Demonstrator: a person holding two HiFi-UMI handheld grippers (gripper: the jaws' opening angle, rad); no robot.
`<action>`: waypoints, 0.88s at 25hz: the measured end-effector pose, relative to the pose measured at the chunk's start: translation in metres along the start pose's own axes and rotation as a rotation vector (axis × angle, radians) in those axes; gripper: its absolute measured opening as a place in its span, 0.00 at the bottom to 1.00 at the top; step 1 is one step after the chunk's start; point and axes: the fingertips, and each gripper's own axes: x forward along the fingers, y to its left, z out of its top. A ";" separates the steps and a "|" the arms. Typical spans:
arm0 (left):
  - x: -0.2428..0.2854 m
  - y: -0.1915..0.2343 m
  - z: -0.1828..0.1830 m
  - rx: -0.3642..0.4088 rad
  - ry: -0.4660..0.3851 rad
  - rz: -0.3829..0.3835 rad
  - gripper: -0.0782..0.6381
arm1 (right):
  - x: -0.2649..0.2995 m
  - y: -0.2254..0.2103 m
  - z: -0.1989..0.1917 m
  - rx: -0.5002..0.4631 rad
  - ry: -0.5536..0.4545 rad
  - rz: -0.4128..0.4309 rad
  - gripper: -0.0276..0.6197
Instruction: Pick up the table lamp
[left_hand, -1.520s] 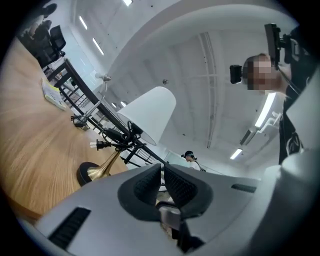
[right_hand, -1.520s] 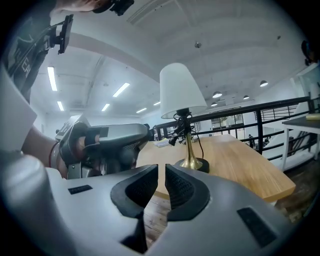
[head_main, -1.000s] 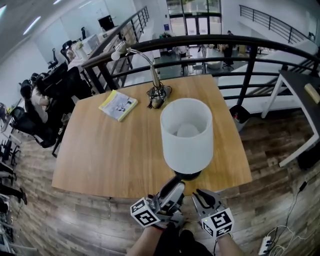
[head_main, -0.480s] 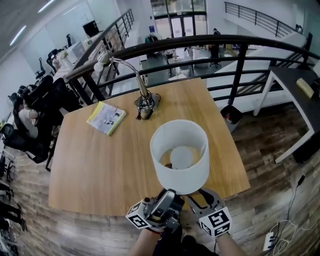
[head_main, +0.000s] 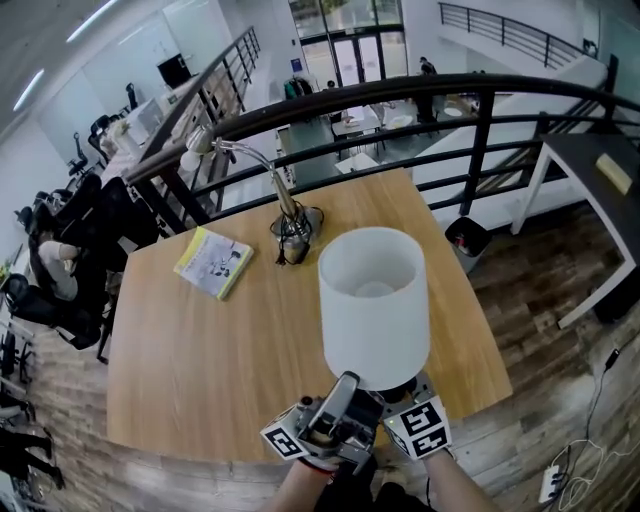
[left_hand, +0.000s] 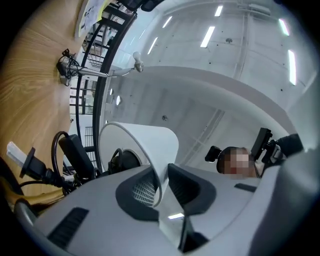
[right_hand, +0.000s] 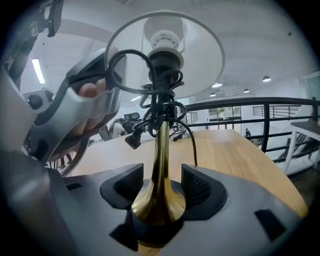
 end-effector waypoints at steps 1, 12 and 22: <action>0.002 0.003 0.004 -0.012 -0.005 0.002 0.20 | 0.006 -0.001 0.003 -0.002 0.011 0.000 0.38; 0.019 0.017 0.023 -0.107 0.004 -0.032 0.18 | 0.022 0.003 0.013 -0.023 0.025 0.046 0.26; 0.034 0.005 0.003 -0.091 0.093 -0.069 0.16 | 0.012 -0.009 0.027 -0.026 -0.041 0.020 0.25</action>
